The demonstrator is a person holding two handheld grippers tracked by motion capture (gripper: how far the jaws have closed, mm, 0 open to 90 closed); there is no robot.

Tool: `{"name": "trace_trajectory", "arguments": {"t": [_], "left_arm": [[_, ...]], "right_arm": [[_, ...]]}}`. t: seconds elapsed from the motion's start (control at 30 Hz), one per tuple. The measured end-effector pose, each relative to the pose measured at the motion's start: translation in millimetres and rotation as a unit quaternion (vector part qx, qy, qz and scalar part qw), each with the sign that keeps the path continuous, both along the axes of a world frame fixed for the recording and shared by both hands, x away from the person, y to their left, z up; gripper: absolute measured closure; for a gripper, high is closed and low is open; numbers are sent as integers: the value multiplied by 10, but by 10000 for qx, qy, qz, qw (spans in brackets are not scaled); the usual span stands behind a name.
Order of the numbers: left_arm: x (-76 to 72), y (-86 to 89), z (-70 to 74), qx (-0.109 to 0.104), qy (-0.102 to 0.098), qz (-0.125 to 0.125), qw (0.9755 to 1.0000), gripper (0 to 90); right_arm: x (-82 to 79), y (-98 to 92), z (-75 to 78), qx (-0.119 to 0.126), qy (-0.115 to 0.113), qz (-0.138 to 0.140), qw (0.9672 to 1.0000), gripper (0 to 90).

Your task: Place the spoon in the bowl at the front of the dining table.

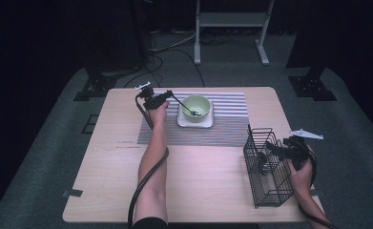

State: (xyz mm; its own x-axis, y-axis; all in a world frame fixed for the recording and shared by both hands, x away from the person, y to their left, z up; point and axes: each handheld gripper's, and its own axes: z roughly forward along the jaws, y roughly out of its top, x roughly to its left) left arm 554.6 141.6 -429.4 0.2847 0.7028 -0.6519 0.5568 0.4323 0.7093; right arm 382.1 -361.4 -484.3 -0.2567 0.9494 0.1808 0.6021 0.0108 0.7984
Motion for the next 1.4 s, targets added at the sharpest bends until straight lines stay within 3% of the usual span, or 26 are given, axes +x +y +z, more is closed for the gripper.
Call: {"name": "trace_trajectory", "arguments": {"t": [0.3,0.6,1.07,1.3,1.37,1.4], "left_arm": [[-6,-2,-70,-83,38,-64,9999,858],[-44,42,-176,-130,119,-304,9994,759],[-156,48,-149,39,11,-625,9980,559],[-296,63,-101,323,-72,-752,9966,447],[-330,85,-94,307,-59,-780,9965,424],[-348,105,-96,198,-65,-794,9966,416]], "right_arm": [[-1,-2,0,13,-4,7,10000,141],[1,-6,-1,50,-15,13,10000,141],[15,1,0,39,-11,6,10000,141],[21,7,-1,-6,3,-15,10000,141],[24,5,-1,-4,7,-28,10000,141],[24,4,-2,-2,6,-31,10000,141]]}}
